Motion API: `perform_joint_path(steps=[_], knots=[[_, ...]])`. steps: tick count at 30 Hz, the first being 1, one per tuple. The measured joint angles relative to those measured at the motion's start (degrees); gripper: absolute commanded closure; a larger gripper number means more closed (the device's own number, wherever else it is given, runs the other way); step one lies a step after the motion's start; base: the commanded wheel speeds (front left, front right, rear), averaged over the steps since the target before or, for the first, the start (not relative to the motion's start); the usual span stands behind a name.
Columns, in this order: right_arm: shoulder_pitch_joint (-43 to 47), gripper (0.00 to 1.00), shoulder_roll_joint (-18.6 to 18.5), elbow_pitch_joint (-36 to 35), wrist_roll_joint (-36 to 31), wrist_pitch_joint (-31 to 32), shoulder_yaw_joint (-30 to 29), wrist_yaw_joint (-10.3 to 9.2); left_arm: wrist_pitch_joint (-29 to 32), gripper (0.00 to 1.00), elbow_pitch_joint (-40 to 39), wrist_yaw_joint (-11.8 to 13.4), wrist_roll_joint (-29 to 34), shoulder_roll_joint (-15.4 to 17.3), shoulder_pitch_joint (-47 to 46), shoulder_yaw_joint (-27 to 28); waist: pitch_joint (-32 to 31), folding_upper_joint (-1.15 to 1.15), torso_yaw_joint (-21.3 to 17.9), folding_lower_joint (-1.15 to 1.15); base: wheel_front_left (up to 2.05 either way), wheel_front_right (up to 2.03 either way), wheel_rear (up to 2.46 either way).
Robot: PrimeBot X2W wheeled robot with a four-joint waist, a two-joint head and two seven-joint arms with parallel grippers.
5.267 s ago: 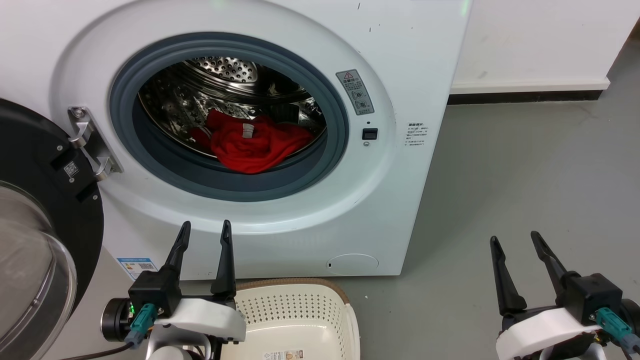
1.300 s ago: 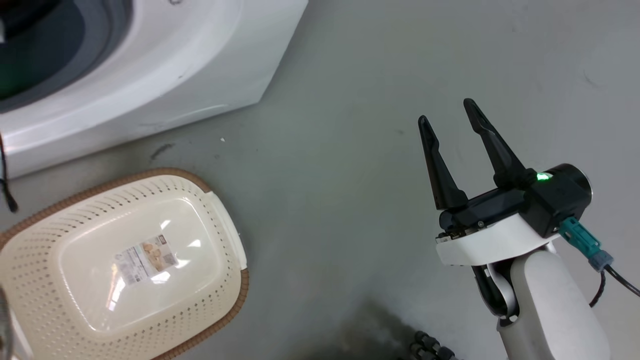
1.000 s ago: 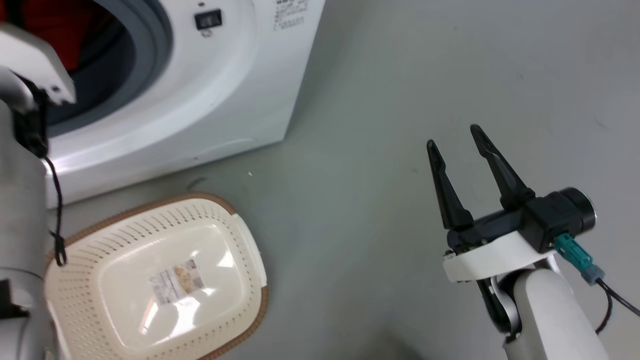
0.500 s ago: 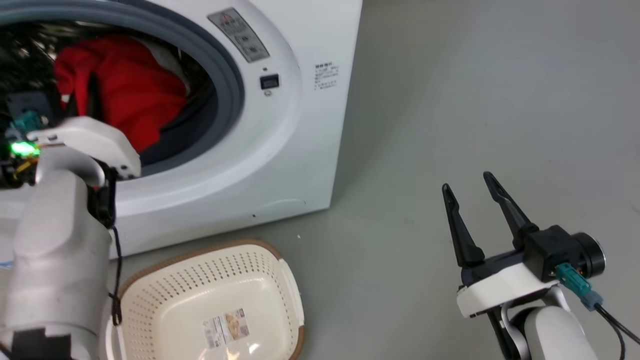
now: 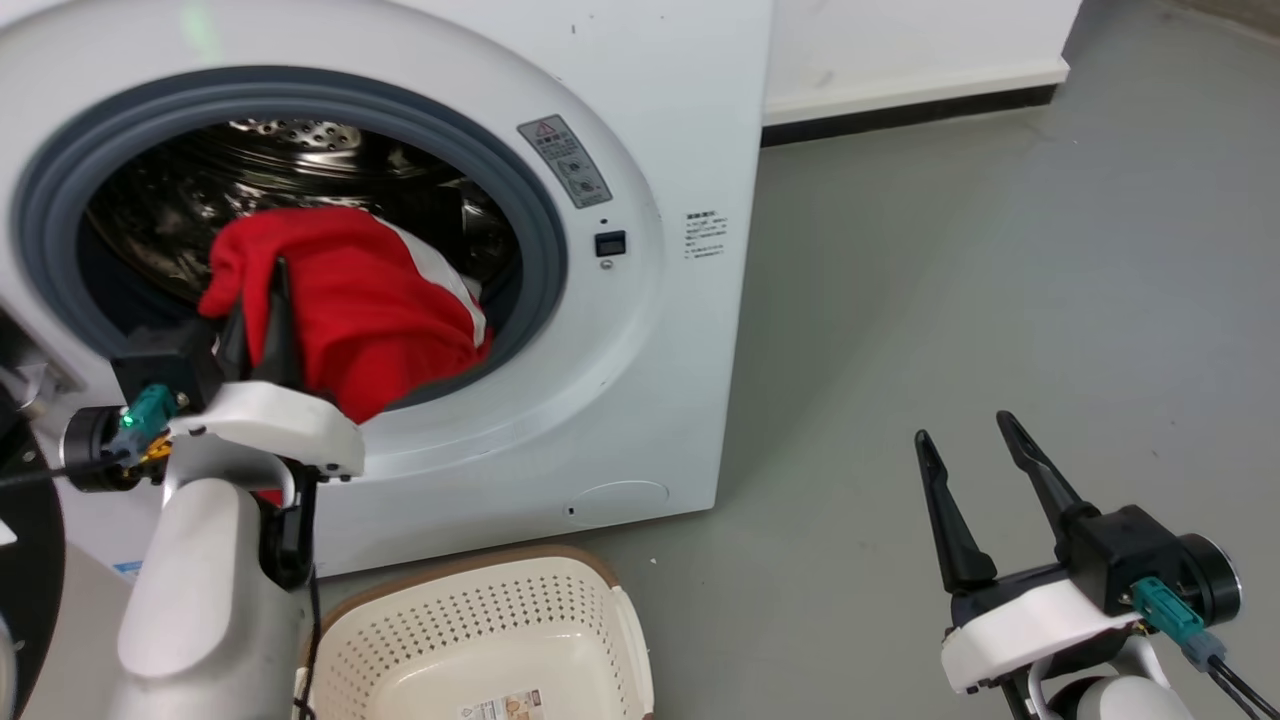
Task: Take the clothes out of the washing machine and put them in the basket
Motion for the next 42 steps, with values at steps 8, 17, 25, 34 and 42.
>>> perform_joint_path(steps=[8,17,25,34,42], knots=[[2.2,0.0,0.0,-1.8,-0.5,1.2,-0.7,0.0,-0.1,1.0,-13.9,0.4,1.4,-3.5,9.1,-1.0,-1.6,0.0,2.7,0.01,0.0,0.0,0.0],[3.6,0.0,0.0,-3.4,-1.0,2.4,-0.7,-0.01,1.5,1.0,-27.0,1.6,1.5,-6.2,22.5,-4.2,-2.4,0.0,5.0,0.02,0.0,0.0,0.0],[4.0,0.0,0.0,-4.6,-1.3,3.1,-0.3,-0.01,4.2,1.0,-31.6,2.8,0.5,-7.3,30.7,-7.1,-1.0,0.0,6.5,0.02,0.0,0.0,0.0],[0.6,0.0,0.0,-5.7,-1.4,2.8,0.4,0.0,2.0,1.0,-20.9,3.8,-2.6,-8.3,30.6,-7.6,5.4,0.0,5.9,0.02,0.0,0.0,0.0],[-2.5,0.0,0.0,-5.7,-1.4,2.3,0.9,-0.01,0.5,1.0,-9.1,3.1,-4.3,-8.5,24.5,-7.4,12.7,0.0,4.8,0.03,0.0,0.0,0.0]])
